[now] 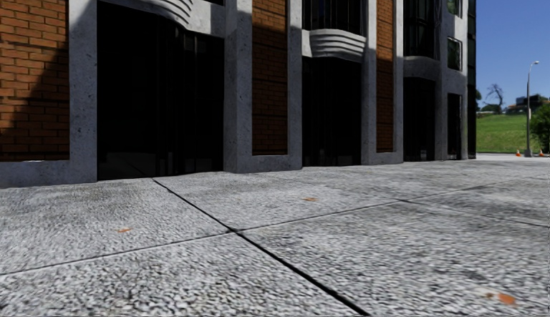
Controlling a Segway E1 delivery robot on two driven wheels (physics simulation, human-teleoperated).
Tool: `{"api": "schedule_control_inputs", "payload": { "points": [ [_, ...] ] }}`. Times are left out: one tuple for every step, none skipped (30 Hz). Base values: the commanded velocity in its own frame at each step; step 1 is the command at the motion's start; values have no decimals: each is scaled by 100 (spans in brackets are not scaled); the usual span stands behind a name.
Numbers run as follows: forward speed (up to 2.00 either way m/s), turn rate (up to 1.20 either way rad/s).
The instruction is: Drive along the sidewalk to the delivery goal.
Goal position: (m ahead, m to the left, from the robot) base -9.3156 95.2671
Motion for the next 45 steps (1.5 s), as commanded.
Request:
{"api": "schedule_control_inputs", "payload": {
  "points": [
    [0, 120],
    [0, 120],
    [0, 120],
    [0, 120],
    [0, 120],
    [0, 120],
    [0, 120],
    [0, 120],
    [0, 120],
    [0, 120],
    [0, 120],
    [0, 120],
    [0, 120],
    [0, 120],
    [0, 120],
    [0, 120],
    [0, 120],
    [0, 120],
    [0, 120],
    [0, 120],
    [0, 120],
    [0, 120],
    [0, 120],
    [0, 120],
    [0, 120],
    [0, 120],
    [0, 120],
    [0, 120],
    [0, 120],
    [0, 120],
    [0, 120],
    [0, 120],
    [0, 120],
    [0, 120],
    [0, 120],
    [0, 120],
    [0, 120],
    [0, 120],
    [0, 120],
    [0, 120],
    [0, 120],
    [0, 120],
    [0, 120],
    [0, 120],
    [0, 120]
  ]
}}
